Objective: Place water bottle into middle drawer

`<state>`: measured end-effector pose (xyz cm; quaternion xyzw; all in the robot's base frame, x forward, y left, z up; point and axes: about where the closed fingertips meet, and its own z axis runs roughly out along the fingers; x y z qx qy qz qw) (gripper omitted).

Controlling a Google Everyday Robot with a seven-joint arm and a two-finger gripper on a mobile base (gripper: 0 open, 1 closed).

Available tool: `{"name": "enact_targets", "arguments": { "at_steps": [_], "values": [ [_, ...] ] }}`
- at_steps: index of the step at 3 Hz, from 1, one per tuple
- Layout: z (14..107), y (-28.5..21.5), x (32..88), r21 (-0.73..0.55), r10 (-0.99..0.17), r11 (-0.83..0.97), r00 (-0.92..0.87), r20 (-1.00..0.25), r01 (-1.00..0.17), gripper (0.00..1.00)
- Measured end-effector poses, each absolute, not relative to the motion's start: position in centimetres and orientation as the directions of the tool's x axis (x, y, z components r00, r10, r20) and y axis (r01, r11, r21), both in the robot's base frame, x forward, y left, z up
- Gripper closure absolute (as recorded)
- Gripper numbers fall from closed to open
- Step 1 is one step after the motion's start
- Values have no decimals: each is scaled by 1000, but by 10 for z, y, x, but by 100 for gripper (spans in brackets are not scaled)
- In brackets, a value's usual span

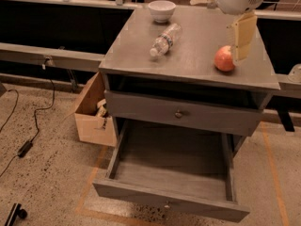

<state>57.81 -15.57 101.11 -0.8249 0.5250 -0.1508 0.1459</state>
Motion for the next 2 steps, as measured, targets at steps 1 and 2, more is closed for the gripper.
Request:
{"name": "enact_targets", "arguments": {
  "at_steps": [1, 2],
  "values": [
    [1010, -156, 589, -390, -876, -476, 466, 127, -789, 0],
    [1009, -157, 619, -397, -795, -600, 574, 197, -695, 0]
  ]
}}
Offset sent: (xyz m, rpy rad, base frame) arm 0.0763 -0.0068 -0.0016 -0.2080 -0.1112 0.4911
